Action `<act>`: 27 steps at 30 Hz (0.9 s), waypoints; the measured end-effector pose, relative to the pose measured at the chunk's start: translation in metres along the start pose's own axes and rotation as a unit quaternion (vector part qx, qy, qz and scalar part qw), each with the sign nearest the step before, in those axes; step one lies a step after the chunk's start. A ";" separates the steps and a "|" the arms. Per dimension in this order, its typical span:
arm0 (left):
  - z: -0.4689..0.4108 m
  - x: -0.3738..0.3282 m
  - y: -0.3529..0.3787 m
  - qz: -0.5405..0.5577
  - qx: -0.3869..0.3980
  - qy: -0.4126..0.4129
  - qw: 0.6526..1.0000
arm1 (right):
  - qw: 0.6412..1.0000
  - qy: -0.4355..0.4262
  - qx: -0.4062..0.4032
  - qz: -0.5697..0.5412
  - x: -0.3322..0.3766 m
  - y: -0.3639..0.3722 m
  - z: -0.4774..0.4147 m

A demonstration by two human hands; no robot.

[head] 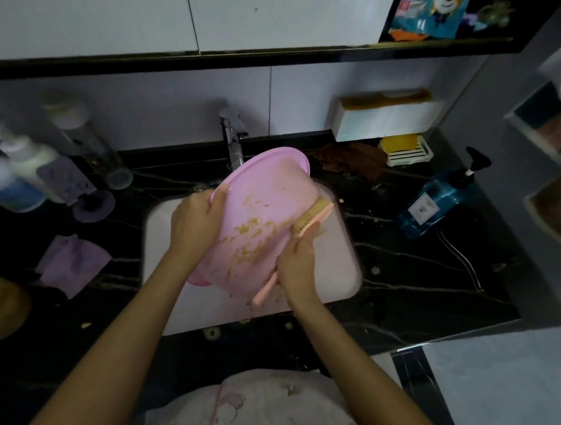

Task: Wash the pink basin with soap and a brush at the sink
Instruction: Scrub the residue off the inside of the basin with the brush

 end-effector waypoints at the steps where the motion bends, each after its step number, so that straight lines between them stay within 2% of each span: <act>1: 0.000 0.002 -0.001 -0.002 -0.001 0.000 1.000 | 1.000 -0.013 0.027 -0.008 0.000 0.012 0.016; 3: 0.002 0.003 -0.003 -0.002 -0.006 0.001 1.000 | 0.996 -0.028 0.087 -0.001 0.004 0.027 0.044; 4: 0.000 0.002 -0.002 -0.001 -0.004 0.003 1.000 | 0.996 -0.034 0.087 0.015 0.007 0.026 0.038; 7: 0.001 -0.001 0.000 0.004 0.000 0.011 1.000 | 1.000 0.018 0.019 0.004 0.009 0.002 -0.013; 9: 0.003 0.001 0.001 0.002 0.004 0.009 1.000 | 0.999 0.036 0.012 0.015 0.003 -0.001 -0.007; 11: 0.000 0.005 0.000 0.003 0.000 0.004 1.000 | 0.996 0.012 0.064 0.053 -0.006 0.018 0.028; 13: -0.003 0.008 -0.003 0.000 -0.004 -0.001 1.000 | 0.994 0.002 0.104 0.028 -0.010 0.030 0.041; 17: -0.001 0.003 0.002 -0.001 -0.005 0.011 1.000 | 0.994 0.098 0.046 -0.036 -0.014 0.016 -0.017; 18: 0.000 0.004 0.003 -0.006 -0.005 0.010 1.000 | 0.992 0.106 0.058 -0.038 -0.014 0.021 -0.010; 21: -0.006 0.013 -0.002 -0.005 -0.006 -0.002 1.000 | 0.984 0.084 0.158 -0.008 -0.016 0.053 0.031; 23: -0.009 0.015 -0.002 -0.003 0.002 -0.006 1.000 | 0.987 0.088 0.136 -0.007 -0.023 0.046 0.014; 27: -0.005 0.009 0.003 0.013 0.005 0.002 1.000 | 0.960 0.223 0.154 -0.070 -0.040 0.041 -0.002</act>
Point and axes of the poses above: each hand's wrist, its own z-axis away from the middle knuckle, its own y-axis out of the palm, x = y × z, the point moved 10 cm from there along -z, towards the middle knuckle, and after that the axes turned 11 degrees about y, right-handed, at the moved point
